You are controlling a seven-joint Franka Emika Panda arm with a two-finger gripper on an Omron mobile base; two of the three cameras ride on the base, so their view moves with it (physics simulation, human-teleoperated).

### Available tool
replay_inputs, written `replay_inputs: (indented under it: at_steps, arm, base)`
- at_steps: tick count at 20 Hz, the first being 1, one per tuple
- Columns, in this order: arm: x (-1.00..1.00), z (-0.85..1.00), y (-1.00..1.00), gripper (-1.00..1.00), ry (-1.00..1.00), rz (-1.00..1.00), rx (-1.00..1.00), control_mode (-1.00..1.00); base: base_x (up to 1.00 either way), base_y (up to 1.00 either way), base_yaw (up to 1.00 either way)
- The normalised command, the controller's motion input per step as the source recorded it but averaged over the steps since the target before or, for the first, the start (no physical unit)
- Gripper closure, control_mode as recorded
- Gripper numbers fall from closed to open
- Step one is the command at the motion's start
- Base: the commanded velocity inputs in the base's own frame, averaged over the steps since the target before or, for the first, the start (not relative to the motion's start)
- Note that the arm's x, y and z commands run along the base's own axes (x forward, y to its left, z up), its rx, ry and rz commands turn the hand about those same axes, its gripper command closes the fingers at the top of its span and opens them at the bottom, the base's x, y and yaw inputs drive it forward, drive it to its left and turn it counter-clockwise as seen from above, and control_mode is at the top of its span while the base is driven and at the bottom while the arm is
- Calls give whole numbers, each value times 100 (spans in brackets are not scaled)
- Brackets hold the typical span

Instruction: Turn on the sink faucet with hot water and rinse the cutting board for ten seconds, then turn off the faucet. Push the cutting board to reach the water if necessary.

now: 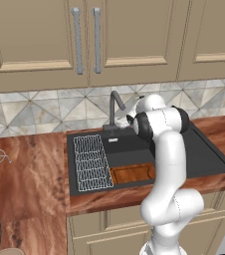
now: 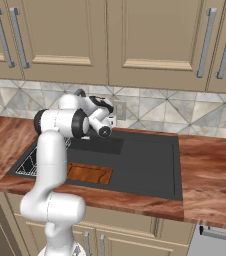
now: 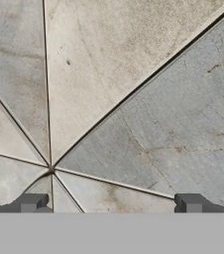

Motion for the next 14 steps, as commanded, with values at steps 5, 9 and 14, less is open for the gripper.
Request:
replay_inputs:
  at_steps: [5,9,14]
  arm:
    - [0,0,-36,-100,0,0,0,-100]
    - [0,0,-35,-100,0,0,0,-100]
    - [0,0,-38,-100,0,0,0,-100]
  base:
    - [0,0,0]
    - [0,0,0]
    - [0,0,0]
